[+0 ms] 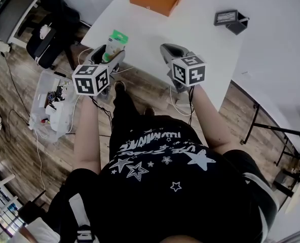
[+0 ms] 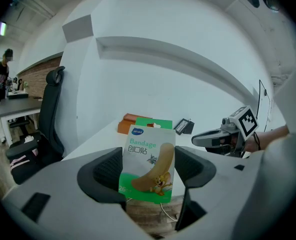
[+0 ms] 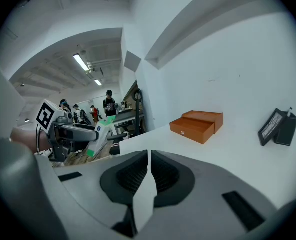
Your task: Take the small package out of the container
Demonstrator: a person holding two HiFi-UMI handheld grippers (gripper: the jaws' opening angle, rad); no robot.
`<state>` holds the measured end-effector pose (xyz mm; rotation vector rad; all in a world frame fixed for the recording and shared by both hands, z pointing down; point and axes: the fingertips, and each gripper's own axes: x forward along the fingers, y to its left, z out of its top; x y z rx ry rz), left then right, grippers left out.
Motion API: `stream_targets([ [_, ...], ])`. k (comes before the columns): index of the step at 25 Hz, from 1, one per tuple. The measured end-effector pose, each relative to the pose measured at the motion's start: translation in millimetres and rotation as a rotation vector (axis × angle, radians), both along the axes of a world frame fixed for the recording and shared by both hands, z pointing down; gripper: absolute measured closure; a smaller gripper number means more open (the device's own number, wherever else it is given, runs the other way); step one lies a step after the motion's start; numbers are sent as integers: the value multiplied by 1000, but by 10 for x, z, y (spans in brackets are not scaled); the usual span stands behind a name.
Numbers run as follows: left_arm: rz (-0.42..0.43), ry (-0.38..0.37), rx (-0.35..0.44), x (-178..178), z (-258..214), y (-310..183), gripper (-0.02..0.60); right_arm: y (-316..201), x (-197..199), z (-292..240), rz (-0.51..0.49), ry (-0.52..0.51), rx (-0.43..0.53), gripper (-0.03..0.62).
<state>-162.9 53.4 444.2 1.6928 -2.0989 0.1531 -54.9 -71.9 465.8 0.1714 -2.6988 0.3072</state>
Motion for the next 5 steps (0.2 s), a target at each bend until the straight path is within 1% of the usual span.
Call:
stream_targets([
  [5, 2, 1, 5, -1, -38, -5, 229, 10, 11, -24, 2, 3, 1, 542],
])
